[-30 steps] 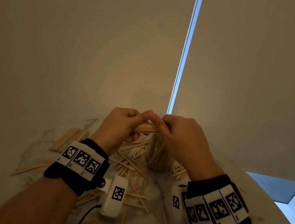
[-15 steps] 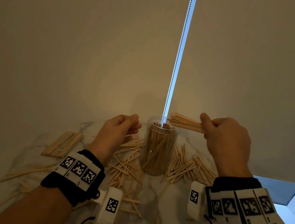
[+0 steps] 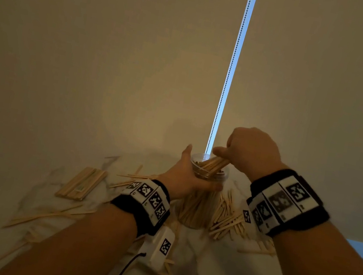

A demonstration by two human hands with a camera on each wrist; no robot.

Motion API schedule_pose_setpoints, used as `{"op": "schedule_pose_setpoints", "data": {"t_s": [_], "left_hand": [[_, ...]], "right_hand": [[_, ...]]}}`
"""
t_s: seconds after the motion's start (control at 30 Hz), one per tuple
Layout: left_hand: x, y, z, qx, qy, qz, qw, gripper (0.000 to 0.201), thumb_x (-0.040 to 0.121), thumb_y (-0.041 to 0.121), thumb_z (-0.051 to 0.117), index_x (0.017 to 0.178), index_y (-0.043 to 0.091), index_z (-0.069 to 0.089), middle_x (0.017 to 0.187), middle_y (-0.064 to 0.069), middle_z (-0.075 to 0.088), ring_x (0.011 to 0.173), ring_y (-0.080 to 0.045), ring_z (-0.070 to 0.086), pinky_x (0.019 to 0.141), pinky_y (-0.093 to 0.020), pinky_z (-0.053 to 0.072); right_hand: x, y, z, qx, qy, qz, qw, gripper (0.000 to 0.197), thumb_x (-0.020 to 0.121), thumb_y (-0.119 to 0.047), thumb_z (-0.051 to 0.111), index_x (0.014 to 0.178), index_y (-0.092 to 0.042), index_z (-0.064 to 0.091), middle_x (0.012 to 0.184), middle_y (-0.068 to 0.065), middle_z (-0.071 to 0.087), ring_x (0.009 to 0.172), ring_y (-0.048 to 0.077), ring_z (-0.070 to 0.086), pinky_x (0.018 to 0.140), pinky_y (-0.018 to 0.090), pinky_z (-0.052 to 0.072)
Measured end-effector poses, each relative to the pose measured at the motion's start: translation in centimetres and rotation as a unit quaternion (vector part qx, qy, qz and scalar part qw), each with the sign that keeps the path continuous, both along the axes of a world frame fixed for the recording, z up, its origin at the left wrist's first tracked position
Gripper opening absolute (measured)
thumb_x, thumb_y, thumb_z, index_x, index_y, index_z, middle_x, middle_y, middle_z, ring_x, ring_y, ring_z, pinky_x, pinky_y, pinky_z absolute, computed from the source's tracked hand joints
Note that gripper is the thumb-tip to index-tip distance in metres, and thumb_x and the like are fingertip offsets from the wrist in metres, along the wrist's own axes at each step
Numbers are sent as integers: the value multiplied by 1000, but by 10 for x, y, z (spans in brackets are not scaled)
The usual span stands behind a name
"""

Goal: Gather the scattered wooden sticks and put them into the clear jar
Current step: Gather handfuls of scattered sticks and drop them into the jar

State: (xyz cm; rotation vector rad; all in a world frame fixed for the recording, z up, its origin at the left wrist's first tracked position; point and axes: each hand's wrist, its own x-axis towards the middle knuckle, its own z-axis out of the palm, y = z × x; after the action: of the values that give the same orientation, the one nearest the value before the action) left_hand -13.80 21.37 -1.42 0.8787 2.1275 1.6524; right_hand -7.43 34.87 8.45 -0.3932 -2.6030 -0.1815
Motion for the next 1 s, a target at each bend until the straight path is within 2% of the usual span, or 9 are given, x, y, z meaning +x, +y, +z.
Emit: {"op": "schedule_pose_setpoints", "data": {"t_s": [0.07, 0.13, 0.3, 0.4, 0.53, 0.7, 0.8, 0.87, 1.0], "left_hand": [[-5, 6, -4, -6, 23, -1, 1000, 131, 72, 26, 89, 157, 19, -10, 111, 14, 62, 117, -11, 57, 109, -36, 39], [-9, 8, -9, -6, 47, 12, 999, 123, 70, 28, 90, 156, 20, 4, 118, 3, 66, 111, -16, 63, 100, -38, 49], [-11, 4, -12, 10, 57, 3, 998, 103, 76, 17, 86, 150, 17, 14, 117, 6, 61, 98, -1, 62, 67, -9, 50], [-17, 6, -16, 3, 66, 7, 998, 101, 73, 12, 87, 147, 17, 18, 126, 0, 57, 110, -13, 62, 77, -17, 54], [-27, 7, -22, -20, 69, 14, 997, 106, 71, 20, 82, 150, 27, 13, 126, -7, 61, 112, -22, 63, 94, -43, 55], [-29, 7, -23, -20, 64, 15, 998, 110, 69, 33, 88, 148, 38, 12, 131, -5, 60, 114, -21, 62, 96, -42, 54], [-29, 7, -25, -34, 67, 13, 997, 109, 73, 28, 85, 149, 36, 8, 129, -7, 60, 113, -21, 62, 94, -36, 53], [-29, 6, -24, -39, 75, 20, 996, 107, 69, 33, 85, 145, 43, 11, 128, -8, 60, 109, -23, 64, 90, -39, 56], [-28, 5, -23, -43, 81, 17, 996, 102, 72, 25, 80, 147, 38, 12, 128, -10, 58, 110, -25, 63, 90, -42, 57]], "right_hand": [[-8, -7, 4, 26, -48, 22, 998, 46, 79, -56, 71, 69, -15, 54, 70, 0, 55, 73, 23, 61, 65, 31, 49], [-16, -14, 3, 34, -102, 56, 993, 41, 77, -50, 77, 79, -12, 62, 74, 2, 58, 76, 22, 62, 67, 32, 51], [-32, -28, -9, -69, -167, 115, 977, 16, 87, -21, 70, 99, -11, 72, 101, 4, 70, 96, 22, 65, 76, 26, 48], [-34, -33, -12, -113, -212, 111, 964, 21, 93, -18, 58, 106, -9, 73, 107, 7, 70, 102, 24, 64, 85, 29, 49], [-30, -33, -11, -59, -191, 101, 975, 23, 95, -12, 54, 106, -14, 74, 106, 5, 71, 102, 23, 64, 90, 30, 50], [-27, -27, -17, -43, -123, 121, 984, 27, 89, -1, 54, 96, -16, 74, 98, 2, 71, 96, 21, 65, 83, 26, 47], [-33, -23, -25, -73, -137, 101, 983, 23, 96, -13, 51, 105, -11, 72, 105, 6, 71, 98, 23, 66, 84, 28, 51], [-36, -19, -30, -89, -131, 93, 983, 26, 100, -24, 49, 106, -10, 70, 107, 8, 70, 97, 24, 65, 80, 28, 49], [-37, -18, -33, -71, -108, 100, 987, 27, 98, -37, 53, 101, -15, 68, 104, 5, 67, 96, 22, 60, 80, 29, 46]]}}
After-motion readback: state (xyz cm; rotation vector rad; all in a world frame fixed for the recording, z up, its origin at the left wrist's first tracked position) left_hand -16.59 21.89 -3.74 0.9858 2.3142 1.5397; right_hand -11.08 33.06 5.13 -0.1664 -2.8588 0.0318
